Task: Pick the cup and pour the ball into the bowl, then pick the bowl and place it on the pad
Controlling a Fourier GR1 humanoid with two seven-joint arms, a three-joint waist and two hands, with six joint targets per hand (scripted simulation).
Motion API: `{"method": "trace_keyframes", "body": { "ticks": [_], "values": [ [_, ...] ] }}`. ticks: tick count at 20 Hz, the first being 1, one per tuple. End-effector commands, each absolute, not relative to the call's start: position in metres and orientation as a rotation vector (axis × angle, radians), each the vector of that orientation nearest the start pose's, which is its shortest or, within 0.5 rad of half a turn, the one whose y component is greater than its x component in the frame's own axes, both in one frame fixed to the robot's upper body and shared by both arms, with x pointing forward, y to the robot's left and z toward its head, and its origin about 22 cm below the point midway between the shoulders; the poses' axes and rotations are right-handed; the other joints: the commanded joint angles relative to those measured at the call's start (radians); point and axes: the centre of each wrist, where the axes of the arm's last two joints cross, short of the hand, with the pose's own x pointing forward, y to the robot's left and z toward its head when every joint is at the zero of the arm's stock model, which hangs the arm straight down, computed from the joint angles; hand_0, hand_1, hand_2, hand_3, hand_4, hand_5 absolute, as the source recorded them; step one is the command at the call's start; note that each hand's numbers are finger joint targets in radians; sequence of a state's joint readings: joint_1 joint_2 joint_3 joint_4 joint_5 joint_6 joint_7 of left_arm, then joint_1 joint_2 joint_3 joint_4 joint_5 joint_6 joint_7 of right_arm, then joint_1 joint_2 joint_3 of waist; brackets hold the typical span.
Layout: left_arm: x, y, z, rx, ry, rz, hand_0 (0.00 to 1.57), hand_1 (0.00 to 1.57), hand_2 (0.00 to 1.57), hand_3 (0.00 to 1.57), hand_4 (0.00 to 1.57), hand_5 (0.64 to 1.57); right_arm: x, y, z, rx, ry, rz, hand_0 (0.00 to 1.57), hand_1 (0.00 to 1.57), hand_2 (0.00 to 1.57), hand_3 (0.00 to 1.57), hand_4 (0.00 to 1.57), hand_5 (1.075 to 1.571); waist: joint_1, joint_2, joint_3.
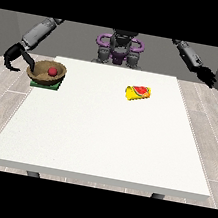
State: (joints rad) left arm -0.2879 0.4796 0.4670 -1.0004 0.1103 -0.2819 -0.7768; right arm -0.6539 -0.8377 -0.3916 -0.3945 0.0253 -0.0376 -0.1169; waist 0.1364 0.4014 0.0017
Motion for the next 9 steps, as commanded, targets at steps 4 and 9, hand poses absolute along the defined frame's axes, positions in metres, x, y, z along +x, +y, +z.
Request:
{"method": "trace_keyframes", "body": {
  "ticks": [4, 9],
  "values": [
    [0.271, 0.447, 0.033, 0.316, -2.137, -0.033, 0.0, 0.0, 0.0, 0.0, 0.88, 1.213, 0.309, -0.541, 0.125, -0.77, -1.307, -0.224, 0.0, 0.0, 0.48, 0.03, 0.0, 1.297, -0.021, -0.055, -0.0003],
    [0.266, 0.451, 0.007, 0.322, -2.02, -0.025, 0.0, 0.0, 0.0, 0.0, 0.88, 1.213, 0.338, -0.513, 0.136, -0.534, -1.451, -0.148, 0.0, 0.0, 0.1, 0.37, 0.5, 1.371, -0.046, -0.166, -0.0031]
  ]
}}
